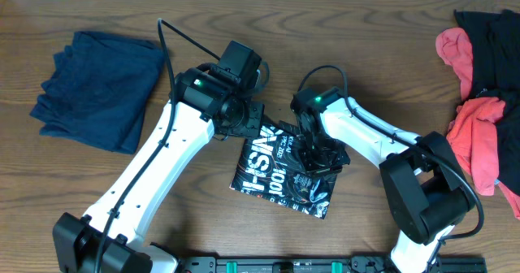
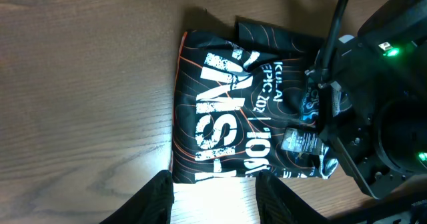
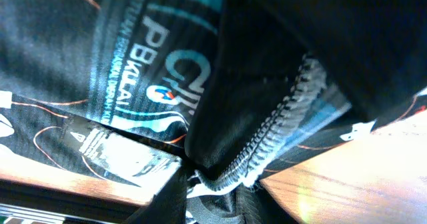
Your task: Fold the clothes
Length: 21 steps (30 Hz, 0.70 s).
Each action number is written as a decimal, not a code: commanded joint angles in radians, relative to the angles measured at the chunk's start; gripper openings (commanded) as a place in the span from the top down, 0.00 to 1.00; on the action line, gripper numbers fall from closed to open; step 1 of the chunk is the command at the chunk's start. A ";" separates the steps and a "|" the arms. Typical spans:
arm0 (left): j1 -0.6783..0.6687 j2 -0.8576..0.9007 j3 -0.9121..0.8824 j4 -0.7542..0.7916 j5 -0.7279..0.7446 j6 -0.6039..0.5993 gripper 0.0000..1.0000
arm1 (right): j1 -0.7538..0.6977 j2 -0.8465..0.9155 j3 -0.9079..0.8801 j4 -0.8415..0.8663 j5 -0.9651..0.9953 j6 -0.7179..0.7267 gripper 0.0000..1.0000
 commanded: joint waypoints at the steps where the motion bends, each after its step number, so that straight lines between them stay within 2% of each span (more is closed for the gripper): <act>1: 0.005 0.005 0.000 -0.006 -0.013 -0.005 0.58 | -0.001 -0.002 -0.003 0.005 0.040 0.016 0.76; 3: 0.005 0.005 0.000 -0.008 -0.013 -0.005 0.56 | -0.013 -0.003 -0.003 0.003 0.108 0.079 0.82; 8: 0.005 0.005 0.000 -0.014 -0.013 -0.005 0.52 | -0.090 -0.015 0.015 -0.023 0.279 0.234 0.80; 15: 0.005 0.005 -0.023 0.006 -0.013 -0.006 0.48 | -0.175 -0.050 0.018 -0.038 0.268 0.220 0.77; 21: 0.005 0.011 -0.116 0.100 -0.012 -0.006 0.44 | -0.175 -0.118 0.036 0.101 0.051 0.056 0.77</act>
